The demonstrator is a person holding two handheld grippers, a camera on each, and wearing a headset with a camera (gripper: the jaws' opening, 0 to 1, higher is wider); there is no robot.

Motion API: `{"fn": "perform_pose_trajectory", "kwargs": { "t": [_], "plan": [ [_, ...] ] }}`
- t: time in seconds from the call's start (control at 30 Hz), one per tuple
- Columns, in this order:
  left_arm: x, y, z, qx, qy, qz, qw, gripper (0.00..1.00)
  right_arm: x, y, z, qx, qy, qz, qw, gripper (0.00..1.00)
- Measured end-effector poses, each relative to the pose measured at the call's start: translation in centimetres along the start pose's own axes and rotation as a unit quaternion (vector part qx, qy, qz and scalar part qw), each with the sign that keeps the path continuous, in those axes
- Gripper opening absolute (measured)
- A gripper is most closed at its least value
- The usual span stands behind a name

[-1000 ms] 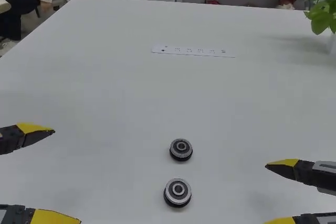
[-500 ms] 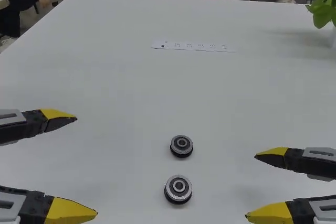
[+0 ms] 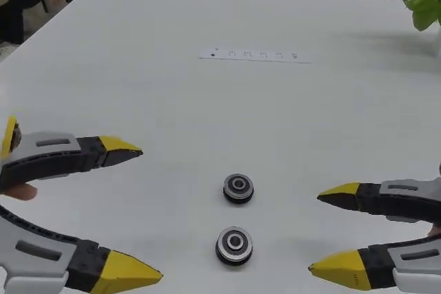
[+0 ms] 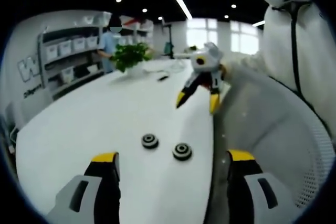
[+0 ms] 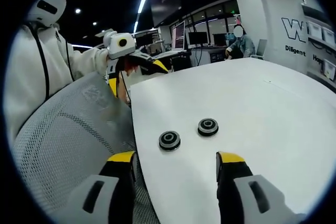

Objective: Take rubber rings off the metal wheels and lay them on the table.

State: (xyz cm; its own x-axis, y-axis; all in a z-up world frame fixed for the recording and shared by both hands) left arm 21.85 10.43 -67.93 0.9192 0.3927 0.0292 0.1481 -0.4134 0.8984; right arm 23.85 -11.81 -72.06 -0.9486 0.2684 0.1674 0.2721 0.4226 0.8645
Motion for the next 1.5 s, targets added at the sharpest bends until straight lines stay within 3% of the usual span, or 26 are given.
{"fn": "perform_pose_trajectory", "kwargs": {
  "t": [0.33, 0.63, 0.83, 1.2, 1.5],
  "plan": [
    [0.2, 1.3, 2.1, -0.004, -0.018, 0.032, 0.9993, 0.81, -0.1, 0.9, 1.5, 0.001, 0.025, -0.024, 0.9994, 0.51],
    [-0.4, 1.1, 4.3, 0.008, -0.052, 0.059, 0.9968, 0.76, -0.1, 0.9, 2.6, 0.012, 0.051, -0.038, 0.9979, 0.46],
    [-0.2, 1.0, 5.4, 0.004, -0.053, 0.07, 0.9961, 0.68, -0.1, 0.9, 3.6, 0.014, 0.067, -0.042, 0.9968, 0.42],
    [-0.3, 0.3, 7.7, -0.02, -0.048, 0.043, 0.9977, 0.56, 0.4, 0.4, 5.6, 0.022, 0.093, -0.04, 0.9946, 0.37],
    [-0.8, -1.1, 8.9, -0.01, -0.059, 0.034, 0.9976, 0.5, 0.0, -0.8, 6.6, 0.031, 0.096, -0.035, 0.9942, 0.31]
  ]
}}
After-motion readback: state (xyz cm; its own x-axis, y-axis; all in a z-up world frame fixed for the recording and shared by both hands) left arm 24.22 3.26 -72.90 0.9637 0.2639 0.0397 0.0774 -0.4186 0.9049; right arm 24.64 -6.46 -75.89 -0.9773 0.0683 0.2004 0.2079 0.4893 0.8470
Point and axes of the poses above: the centre of the closed fingertips' face, and the gripper's own axes: z roughly forward along the fingers, x roughly to its left, y roughly out of its top, the point moved 5 cm from there along -z, roughly backward along the fingers, and after that the axes turned 1 degree about y, right-handed, at the moved point
